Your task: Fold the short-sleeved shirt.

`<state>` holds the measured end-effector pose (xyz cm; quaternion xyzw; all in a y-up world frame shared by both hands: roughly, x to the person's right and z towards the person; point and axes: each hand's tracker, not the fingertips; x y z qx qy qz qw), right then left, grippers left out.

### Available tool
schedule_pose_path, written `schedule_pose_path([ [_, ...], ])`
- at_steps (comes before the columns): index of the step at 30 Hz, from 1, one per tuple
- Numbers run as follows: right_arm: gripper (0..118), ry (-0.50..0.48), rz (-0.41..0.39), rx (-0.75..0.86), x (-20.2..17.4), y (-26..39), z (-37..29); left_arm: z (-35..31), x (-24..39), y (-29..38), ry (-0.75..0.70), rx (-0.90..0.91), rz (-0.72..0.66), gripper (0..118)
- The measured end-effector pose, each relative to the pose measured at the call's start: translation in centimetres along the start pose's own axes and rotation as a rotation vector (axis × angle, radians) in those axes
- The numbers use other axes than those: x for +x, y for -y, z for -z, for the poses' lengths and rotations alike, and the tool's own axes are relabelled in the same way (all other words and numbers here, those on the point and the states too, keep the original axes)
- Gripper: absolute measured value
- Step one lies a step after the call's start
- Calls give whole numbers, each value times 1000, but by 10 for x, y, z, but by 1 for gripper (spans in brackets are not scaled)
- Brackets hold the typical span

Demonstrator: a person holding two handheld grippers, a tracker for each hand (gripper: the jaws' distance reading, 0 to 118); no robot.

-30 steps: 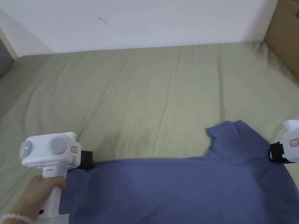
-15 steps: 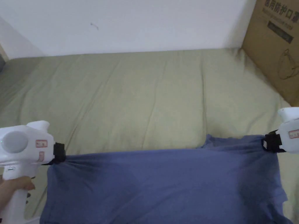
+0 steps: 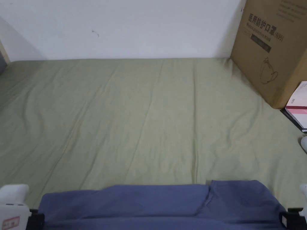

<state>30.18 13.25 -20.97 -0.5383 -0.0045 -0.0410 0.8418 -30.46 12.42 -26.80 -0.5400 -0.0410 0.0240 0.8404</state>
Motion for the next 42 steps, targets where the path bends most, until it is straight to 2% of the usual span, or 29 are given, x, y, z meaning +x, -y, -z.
schedule_pose_path([
  [2,0,1,2,-26,-2,8,12,13,1,5,-15,-31,-30,5],
  [3,4,0,18,-18,-4,10,16,16,3,6,-16,-16,-20,11],
  [4,28,-2,19,-22,-4,12,19,19,1,6,-16,-13,-23,30],
  [5,44,11,25,-26,-7,10,20,17,0,4,-20,2,-41,45],
  [7,59,60,13,-4,-11,6,14,11,-2,-2,-36,15,-61,61],
  [8,74,67,-1,28,-15,3,8,3,0,-2,-40,36,-75,84],
  [9,80,89,-9,63,-21,-3,-1,-6,-2,-5,-35,55,-93,98],
  [13,79,67,-29,161,-43,-26,-24,-30,-5,-13,80,121,-162,98],
  [14,79,39,-32,189,-50,-33,-28,-35,-5,-14,106,139,-165,91],
  [15,73,15,-36,209,-58,-38,-31,-39,-4,-14,110,148,-168,67],
  [16,48,-2,-36,269,-71,-40,-35,-41,-2,-14,118,163,-168,18],
  [17,23,5,-41,303,-86,-44,-35,-39,-2,-13,115,159,-168,0],
  [18,9,25,-52,319,-98,-47,-33,-38,-2,-12,118,161,-181,0],
  [19,9,-2,-60,336,-111,-49,-31,-36,-4,-11,120,154,-189,0],
  [22,5,-165,-53,314,-148,-56,-19,-29,-12,-1,102,148,-222,0],
  [25,5,-170,-118,291,-185,-56,-4,-25,-33,12,134,159,-280,0],
  [26,5,-166,-142,291,-199,-57,1,-24,-41,15,150,173,-307,2],
  [27,5,-172,-157,284,-207,-59,5,-23,-48,18,188,177,-339,12],
  [30,5,-228,-173,251,-227,-68,17,-15,-69,30,257,194,-380,91],
  [31,5,-236,-181,247,-233,-70,19,-8,-75,31,310,195,-431,109],
  [32,5,-239,-195,245,-239,-71,19,-1,-79,33,326,182,-468,112],
  [36,5,-226,-254,233,-257,-71,24,30,-96,36,387,157,-573,111],
  [39,5,-224,-275,209,-265,-67,30,62,-100,40,519,94,-638,111],
  [42,5,-214,-274,178,-268,-63,37,67,-104,46,585,168,-694,111],
])
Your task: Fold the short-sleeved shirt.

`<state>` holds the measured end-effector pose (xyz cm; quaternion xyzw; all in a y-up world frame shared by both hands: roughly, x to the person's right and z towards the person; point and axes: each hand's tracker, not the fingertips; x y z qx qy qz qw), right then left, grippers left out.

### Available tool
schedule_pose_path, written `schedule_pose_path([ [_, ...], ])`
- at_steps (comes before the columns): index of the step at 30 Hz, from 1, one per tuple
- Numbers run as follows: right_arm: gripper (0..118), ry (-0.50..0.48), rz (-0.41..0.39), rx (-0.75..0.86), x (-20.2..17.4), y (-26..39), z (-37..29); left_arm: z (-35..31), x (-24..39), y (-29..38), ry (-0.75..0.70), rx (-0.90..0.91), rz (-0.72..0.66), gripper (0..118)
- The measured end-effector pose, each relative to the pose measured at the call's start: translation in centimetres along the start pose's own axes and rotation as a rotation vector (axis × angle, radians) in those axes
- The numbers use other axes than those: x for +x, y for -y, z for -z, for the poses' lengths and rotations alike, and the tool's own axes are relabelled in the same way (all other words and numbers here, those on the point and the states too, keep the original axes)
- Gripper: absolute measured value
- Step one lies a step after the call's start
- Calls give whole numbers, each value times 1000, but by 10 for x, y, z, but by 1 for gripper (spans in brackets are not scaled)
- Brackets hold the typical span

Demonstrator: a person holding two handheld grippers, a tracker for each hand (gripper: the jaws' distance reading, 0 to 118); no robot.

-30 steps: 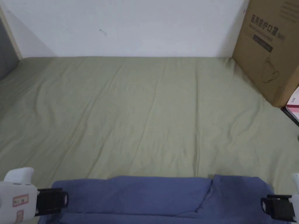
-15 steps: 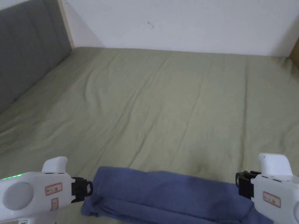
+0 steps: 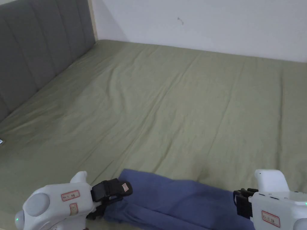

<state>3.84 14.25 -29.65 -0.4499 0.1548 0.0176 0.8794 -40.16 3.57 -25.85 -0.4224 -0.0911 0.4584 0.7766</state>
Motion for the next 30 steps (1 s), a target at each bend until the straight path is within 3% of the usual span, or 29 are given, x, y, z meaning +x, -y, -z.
schedule_pose_path([
  [1,5,-2,7,-14,0,2,2,-2,-6,-2,53,17,-68,102],
  [2,5,-4,19,-28,1,3,6,-3,-11,-2,116,20,-118,72],
  [3,5,-10,26,-37,3,3,8,0,-18,-3,153,13,-172,22],
  [4,5,-14,36,-45,3,6,9,15,-24,2,63,-12,-216,6],
  [5,5,-14,42,-52,4,7,11,24,-23,6,-65,-36,-139,6],
  [6,5,-13,45,-56,5,8,11,31,-24,6,-75,-65,-73,6],
  [7,5,-8,47,-57,7,9,9,21,-20,3,21,-26,-123,6],
  [11,5,-2,64,-52,20,15,2,1,11,-12,-111,-36,6,6],
  [19,5,9,173,-21,60,33,-22,-4,125,1,-113,-22,297,6],
  [24,5,39,234,16,89,50,-46,40,226,45,-102,-123,581,6],
  [26,5,49,287,36,102,60,-57,71,254,72,-30,-193,683,6],
  [29,5,76,343,40,121,76,-67,120,269,113,0,-320,739,7],
  [30,5,84,349,35,126,80,-68,132,268,124,-12,-330,749,14],
])
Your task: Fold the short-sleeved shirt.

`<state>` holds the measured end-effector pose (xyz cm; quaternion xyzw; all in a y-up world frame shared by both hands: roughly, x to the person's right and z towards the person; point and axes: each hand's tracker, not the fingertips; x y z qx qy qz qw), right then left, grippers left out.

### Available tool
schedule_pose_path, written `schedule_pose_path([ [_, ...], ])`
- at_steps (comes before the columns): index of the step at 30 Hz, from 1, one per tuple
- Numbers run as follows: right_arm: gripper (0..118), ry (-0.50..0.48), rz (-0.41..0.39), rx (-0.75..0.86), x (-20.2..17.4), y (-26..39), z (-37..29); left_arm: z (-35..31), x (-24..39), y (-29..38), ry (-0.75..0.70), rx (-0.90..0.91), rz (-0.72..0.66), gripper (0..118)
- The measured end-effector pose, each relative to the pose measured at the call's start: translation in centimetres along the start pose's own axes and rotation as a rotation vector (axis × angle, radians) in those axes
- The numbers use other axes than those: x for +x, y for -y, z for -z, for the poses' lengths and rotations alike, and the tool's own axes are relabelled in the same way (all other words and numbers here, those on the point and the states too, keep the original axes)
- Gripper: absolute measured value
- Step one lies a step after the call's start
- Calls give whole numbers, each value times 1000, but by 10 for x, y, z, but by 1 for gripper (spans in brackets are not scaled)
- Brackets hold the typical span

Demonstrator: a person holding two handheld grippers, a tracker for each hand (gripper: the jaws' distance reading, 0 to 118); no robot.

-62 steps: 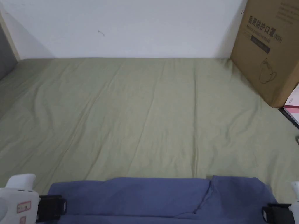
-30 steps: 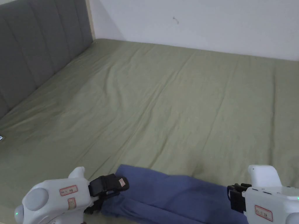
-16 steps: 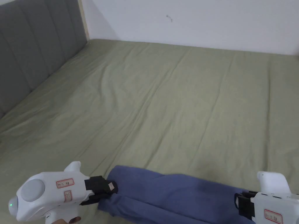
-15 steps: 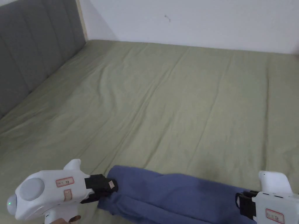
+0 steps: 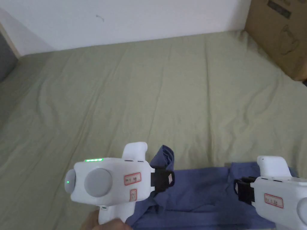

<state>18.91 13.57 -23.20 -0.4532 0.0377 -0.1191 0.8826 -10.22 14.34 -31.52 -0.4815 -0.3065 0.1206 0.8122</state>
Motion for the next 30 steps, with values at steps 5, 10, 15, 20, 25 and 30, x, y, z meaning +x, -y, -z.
schedule_pose_path([
  [5,5,60,74,-5,38,16,-13,48,-3,13,61,-68,-139,103],
  [10,5,70,147,12,62,20,-19,15,-19,8,102,9,-220,63],
  [15,5,59,158,20,59,18,-15,-4,-44,13,-61,47,-223,2],
  [20,5,4,160,9,51,16,-5,22,-55,33,-64,4,-305,2],
  [25,5,-5,128,-6,45,17,-1,65,-34,42,-34,-87,-279,2],
  [30,5,-8,142,-28,51,21,4,85,-9,37,-8,-93,-212,2],
])
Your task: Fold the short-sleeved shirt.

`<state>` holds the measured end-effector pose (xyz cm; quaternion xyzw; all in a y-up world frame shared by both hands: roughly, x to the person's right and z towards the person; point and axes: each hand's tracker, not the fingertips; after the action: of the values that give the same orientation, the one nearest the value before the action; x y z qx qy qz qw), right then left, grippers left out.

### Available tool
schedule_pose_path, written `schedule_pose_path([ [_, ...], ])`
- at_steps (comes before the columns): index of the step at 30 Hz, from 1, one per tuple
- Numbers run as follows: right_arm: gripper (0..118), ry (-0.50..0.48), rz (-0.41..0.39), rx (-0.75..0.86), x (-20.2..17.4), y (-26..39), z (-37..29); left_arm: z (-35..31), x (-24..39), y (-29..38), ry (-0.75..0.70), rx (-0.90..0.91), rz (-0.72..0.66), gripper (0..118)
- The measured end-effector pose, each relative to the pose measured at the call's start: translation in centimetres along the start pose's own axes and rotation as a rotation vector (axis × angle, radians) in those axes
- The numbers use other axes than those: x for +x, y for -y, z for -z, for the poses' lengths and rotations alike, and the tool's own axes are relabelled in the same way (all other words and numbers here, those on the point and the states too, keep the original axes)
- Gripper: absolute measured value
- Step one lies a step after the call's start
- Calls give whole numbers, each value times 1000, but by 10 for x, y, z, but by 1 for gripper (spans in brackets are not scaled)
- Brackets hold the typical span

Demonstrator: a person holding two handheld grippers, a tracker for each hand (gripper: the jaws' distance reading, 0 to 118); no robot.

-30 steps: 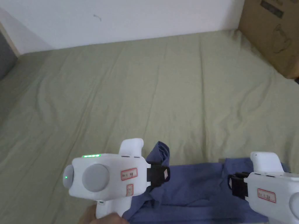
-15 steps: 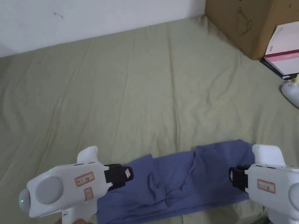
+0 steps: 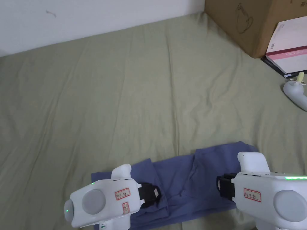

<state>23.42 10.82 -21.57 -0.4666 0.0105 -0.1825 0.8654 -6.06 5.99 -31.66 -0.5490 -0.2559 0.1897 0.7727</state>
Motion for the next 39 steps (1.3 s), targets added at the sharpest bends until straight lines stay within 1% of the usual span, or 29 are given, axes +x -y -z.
schedule_pose_path([
  [4,5,-13,40,-2,8,2,0,11,16,4,85,-60,0,2],
  [6,5,-10,43,-3,8,1,-1,17,29,11,56,-77,88,2],
  [8,5,0,38,-2,8,0,-3,13,33,16,16,-60,130,2],
  [11,5,-1,35,3,8,-3,-6,-11,21,11,95,-32,71,2],
  [15,5,0,50,2,7,-6,-3,-67,-11,-2,66,84,36,2],
  [17,5,-3,48,-2,3,-7,-1,-97,-40,-5,109,132,-32,2],
  [18,5,-9,44,-7,0,-7,-1,-108,-54,-5,130,154,-63,12],
  [19,5,-19,38,-11,-3,-7,1,-120,-70,-3,145,187,-101,28],
  [21,5,-28,19,-28,-11,-7,4,-132,-97,6,99,213,-170,66],
  [22,5,-26,2,-35,-16,-7,6,-135,-113,10,78,204,-198,75],
  [25,5,-32,-42,-59,-30,-8,13,-128,-149,23,78,187,-300,82],
  [27,5,-40,-64,-70,-38,-9,16,-117,-163,28,118,183,-373,92],
  [29,5,-46,-85,-78,-48,-10,19,-106,-174,33,230,201,-455,92],
  [32,5,-54,-115,-94,-59,-12,24,-93,-179,30,370,254,-540,92],
  [34,5,-57,-136,-102,-65,-13,26,-77,-184,24,407,202,-596,90],
  [35,5,-56,-148,-109,-68,-13,27,-71,-184,21,399,197,-593,86],
  [36,5,-55,-159,-112,-70,-13,28,-68,-182,18,397,203,-571,78],
  [39,5,-46,-187,-120,-75,-12,30,-58,-168,5,374,143,-477,68],
])
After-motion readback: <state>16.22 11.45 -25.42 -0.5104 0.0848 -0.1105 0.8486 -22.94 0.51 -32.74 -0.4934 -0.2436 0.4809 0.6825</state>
